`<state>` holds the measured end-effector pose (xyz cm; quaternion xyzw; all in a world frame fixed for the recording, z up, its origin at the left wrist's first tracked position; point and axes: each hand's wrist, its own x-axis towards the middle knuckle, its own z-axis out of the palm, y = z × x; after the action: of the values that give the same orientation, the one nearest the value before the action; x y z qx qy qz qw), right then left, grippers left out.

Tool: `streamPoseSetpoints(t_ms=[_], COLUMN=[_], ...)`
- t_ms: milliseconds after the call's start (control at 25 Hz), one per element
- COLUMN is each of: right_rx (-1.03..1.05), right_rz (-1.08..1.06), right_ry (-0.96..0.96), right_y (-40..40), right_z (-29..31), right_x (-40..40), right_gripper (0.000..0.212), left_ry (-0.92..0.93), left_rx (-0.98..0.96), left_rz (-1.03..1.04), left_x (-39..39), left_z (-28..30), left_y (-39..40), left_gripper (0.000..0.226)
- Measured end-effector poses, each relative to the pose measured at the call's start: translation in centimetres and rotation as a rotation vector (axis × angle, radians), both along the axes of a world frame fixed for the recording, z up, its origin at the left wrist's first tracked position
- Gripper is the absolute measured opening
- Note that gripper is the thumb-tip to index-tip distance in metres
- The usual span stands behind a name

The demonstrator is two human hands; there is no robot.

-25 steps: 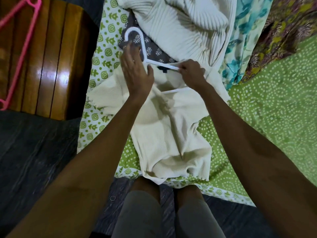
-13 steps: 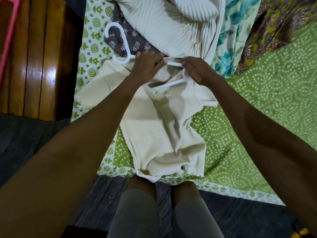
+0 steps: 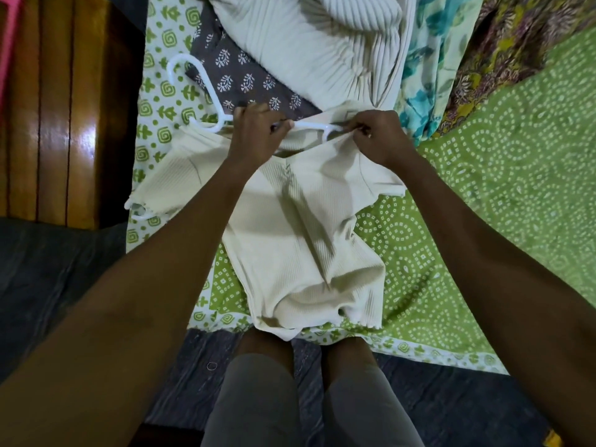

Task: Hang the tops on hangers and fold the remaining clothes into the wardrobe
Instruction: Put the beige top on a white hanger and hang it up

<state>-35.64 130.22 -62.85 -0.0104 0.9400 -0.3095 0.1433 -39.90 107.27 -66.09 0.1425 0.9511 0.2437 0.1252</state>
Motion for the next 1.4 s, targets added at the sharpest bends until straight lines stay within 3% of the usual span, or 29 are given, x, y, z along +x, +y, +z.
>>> streamPoseSetpoints(t_ms=[160,320,440,520,640,720,880,1000,1120,1240,1320,1400], right_rx=[-0.013,-0.088,-0.19,-0.164,-0.124,-0.113,-0.052,0.006,0.169,0.408,0.302,0.147], right_rz=[-0.089,-0.131,-0.467,-0.586,-0.554,-0.536,-0.246,0.008,-0.259,-0.503,-0.504,-0.464], right_ry=[0.145,0.24,0.252,0.199,0.151,0.207,0.363,0.348,0.377,0.119,-0.03,0.008], right_y=[-1.9,-4.9,-4.6,-4.1,-4.0,-4.3,-7.4,-10.7,-11.6,-9.7,-8.2,-7.7], right_z=[0.2,0.2,0.4,0.4,-0.1,-0.1,-0.3,-0.5,-0.5,-0.5,-0.7,-0.5], right_x=[-0.2,-0.6,-0.7,-0.2,0.8,1.3,1.3,0.3,-1.9,-3.6,-4.2,-3.8], right_gripper=[0.024,0.028,0.028,0.027,0.024,0.022,0.014,0.017,0.027,0.04,0.033,0.024], left_ry=[0.097,0.023,0.018,-0.036,-0.174,-0.128,0.106,-0.02,-0.035,-0.152,-0.16,-0.066], left_rx=[0.063,0.148,0.093,0.073,0.28,0.33,0.105,-0.148,-0.263,-0.272,-0.253,-0.192], left_rz=[-0.046,-0.012,0.188,0.277,0.213,0.274,0.4,0.275,0.188,0.194,0.148,0.11], left_x=[2.1,3.3,2.7,1.0,-1.4,-0.6,2.9,2.9,0.8,-1.2,-1.2,-0.6], left_z=[0.0,0.2,0.1,0.4,1.6,2.2,1.2,0.6,0.9,1.0,0.9,0.9], left_y=[0.6,3.3,4.5,5.7,7.5,6.7,-0.7,-4.3,-3.7,-2.6,-2.4,-1.8], left_gripper=[0.025,0.024,0.033,0.027,0.023,0.023,0.022,0.031,0.033,0.029,0.025,0.023])
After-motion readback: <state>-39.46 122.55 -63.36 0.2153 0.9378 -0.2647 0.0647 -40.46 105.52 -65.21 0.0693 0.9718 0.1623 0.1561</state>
